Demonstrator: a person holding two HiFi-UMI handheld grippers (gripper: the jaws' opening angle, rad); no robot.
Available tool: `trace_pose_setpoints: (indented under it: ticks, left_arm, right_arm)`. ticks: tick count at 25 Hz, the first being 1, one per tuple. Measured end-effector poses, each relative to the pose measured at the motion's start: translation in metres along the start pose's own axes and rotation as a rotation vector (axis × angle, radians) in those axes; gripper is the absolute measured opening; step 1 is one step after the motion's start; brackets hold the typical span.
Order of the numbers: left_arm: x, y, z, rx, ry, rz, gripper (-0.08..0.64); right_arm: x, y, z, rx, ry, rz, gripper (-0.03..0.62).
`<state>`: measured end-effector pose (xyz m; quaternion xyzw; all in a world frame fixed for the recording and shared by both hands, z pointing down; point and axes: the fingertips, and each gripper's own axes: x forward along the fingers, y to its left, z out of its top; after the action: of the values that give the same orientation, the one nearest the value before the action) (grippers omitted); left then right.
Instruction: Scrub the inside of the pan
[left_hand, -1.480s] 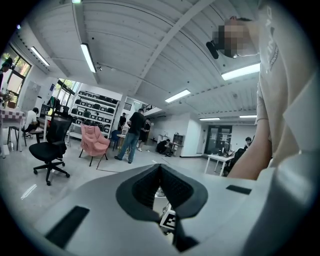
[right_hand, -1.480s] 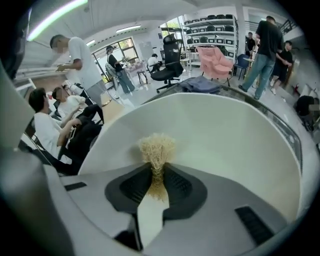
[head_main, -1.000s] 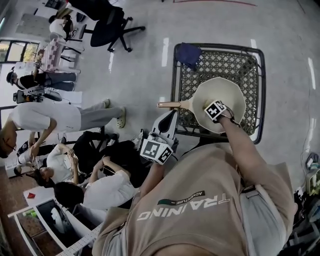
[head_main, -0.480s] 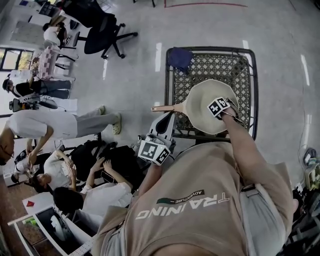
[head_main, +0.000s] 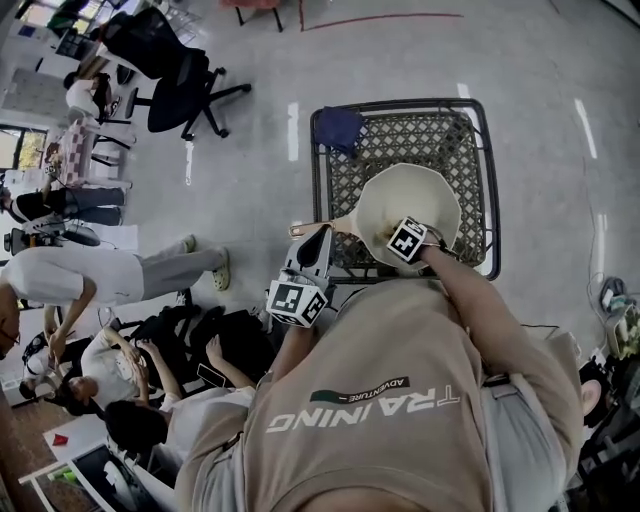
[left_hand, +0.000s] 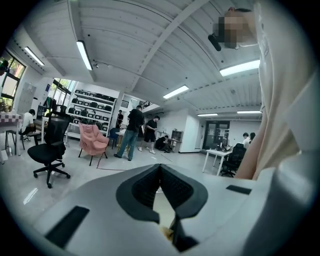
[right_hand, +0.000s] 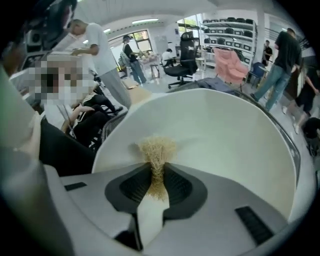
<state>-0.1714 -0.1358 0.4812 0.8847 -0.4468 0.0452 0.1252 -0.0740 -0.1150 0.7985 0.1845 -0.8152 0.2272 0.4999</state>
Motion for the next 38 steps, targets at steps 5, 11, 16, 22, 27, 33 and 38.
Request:
trace_pose_setpoints:
  ticks: [5, 11, 16, 22, 27, 33, 38]
  left_arm:
    - [0.005, 0.012, 0.008, 0.051, 0.017, -0.018, 0.017]
    - [0.005, 0.022, 0.01, 0.07, 0.044, -0.013, 0.017]
    - [0.021, 0.018, 0.002, 0.056, 0.068, -0.057, 0.018]
    - [0.043, -0.001, 0.009, 0.052, 0.047, -0.122, 0.017]
    - [0.047, -0.018, 0.011, 0.043, 0.026, -0.148, 0.017]
    - [0.043, -0.029, -0.004, -0.002, 0.015, -0.098, 0.017]
    - [0.026, -0.033, -0.011, -0.03, -0.004, -0.039, 0.018]
  right_arm:
    - [0.026, 0.025, 0.015, -0.025, 0.03, 0.055, 0.089]
    - [0.035, -0.006, -0.02, 0.1, 0.117, 0.005, 0.089]
    - [0.024, -0.036, -0.037, 0.194, 0.114, -0.035, 0.089]
    - [0.002, -0.073, -0.065, 0.127, 0.235, -0.227, 0.089]
    - [-0.02, -0.083, -0.073, 0.097, 0.243, -0.262, 0.089]
    - [-0.043, -0.086, -0.06, 0.105, 0.132, -0.226, 0.089]
    - [-0.095, -0.054, -0.027, 0.2, -0.163, -0.078, 0.087]
